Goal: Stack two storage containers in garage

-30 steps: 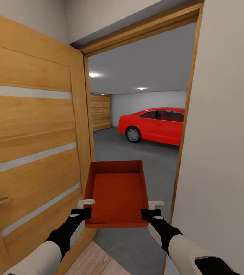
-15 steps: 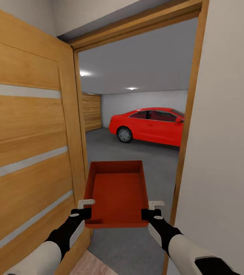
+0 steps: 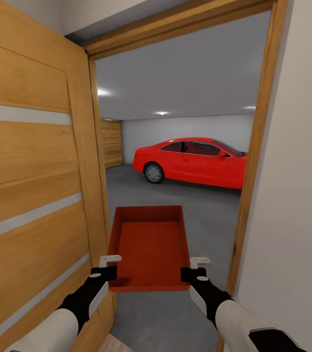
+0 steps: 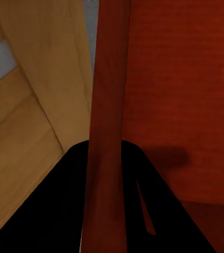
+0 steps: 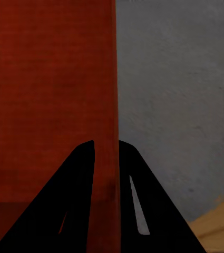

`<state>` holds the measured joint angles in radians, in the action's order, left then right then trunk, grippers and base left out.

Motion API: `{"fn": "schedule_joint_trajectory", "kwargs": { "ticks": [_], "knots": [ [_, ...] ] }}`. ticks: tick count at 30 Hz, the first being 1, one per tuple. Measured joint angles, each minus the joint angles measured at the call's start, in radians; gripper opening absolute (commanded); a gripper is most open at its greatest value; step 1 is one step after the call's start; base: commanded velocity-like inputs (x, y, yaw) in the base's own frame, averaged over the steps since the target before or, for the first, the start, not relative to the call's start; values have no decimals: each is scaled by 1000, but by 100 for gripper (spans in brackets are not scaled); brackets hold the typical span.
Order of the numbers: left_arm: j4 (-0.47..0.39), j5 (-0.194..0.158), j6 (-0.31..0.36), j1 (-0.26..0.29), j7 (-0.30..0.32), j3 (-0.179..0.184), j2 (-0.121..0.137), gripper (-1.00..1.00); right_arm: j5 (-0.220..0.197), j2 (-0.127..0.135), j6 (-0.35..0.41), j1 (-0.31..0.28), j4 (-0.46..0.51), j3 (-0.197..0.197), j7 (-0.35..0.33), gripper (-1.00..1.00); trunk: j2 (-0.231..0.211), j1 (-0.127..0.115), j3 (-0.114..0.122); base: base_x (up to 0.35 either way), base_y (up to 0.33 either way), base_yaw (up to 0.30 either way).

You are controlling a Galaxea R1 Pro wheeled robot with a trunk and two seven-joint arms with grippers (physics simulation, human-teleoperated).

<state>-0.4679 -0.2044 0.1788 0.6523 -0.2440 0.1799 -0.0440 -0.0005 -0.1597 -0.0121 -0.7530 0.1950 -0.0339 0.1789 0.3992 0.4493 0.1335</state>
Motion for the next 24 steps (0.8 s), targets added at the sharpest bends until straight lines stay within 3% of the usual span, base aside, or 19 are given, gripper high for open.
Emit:
{"fn": "schedule_joint_trajectory", "kwargs": {
  "ticks": [5,24],
  "knots": [
    [0,0,-1,0,0,-1,0,-100,0,0,0,0,0,-1,0,-100,0,0,0,209,188,-43],
    [0,0,-1,0,0,0,0,-100,0,0,-1,0,0,0,0,-100,0,0,0,209,188,-236]
  ]
}}
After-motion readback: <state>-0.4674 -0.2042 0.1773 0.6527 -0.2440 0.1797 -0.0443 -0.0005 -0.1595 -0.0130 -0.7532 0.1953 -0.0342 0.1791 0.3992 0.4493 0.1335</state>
